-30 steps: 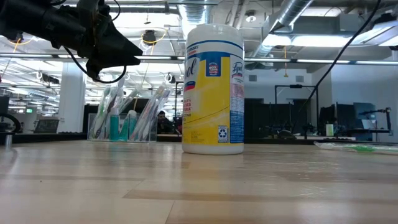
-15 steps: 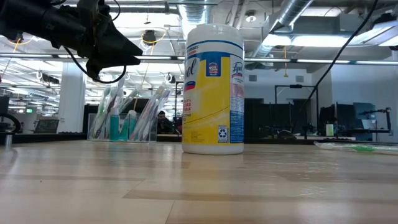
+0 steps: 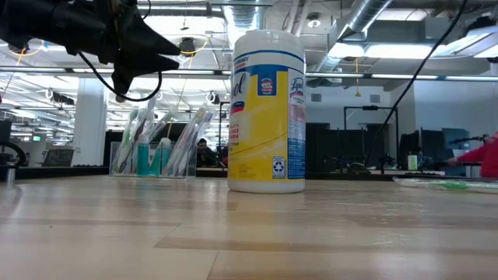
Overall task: Pick & Place toothbrushing station
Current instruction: Put the blue toothbrush into the transparent organizer
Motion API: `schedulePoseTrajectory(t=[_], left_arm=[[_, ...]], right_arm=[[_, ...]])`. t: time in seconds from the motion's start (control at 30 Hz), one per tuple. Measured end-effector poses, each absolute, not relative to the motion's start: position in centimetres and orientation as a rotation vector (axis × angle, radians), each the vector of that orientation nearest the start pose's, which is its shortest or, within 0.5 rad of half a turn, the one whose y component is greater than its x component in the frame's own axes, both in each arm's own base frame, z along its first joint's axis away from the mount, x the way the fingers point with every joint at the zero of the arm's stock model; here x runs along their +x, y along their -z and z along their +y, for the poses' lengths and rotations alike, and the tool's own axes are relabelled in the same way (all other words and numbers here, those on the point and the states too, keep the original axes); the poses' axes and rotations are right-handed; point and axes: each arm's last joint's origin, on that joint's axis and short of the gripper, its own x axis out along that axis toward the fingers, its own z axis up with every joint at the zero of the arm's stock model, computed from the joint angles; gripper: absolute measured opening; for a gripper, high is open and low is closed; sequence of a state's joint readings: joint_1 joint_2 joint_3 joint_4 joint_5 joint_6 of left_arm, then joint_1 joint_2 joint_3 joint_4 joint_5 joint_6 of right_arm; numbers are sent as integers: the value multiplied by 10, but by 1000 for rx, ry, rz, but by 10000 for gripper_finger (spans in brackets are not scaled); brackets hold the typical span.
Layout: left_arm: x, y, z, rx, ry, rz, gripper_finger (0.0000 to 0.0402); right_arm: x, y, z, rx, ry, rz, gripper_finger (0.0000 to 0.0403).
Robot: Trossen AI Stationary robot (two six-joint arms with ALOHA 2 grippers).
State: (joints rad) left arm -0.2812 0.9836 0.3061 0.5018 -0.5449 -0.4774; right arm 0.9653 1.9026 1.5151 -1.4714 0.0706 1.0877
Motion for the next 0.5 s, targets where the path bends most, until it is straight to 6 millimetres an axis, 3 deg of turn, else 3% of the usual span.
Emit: schedulePoseTrajectory(t=[0.5], left_arm=[[192, -207, -43, -440, -154, 64, 122]], right_arm=[[214, -253, 255, -258, 260, 1572, 0]])
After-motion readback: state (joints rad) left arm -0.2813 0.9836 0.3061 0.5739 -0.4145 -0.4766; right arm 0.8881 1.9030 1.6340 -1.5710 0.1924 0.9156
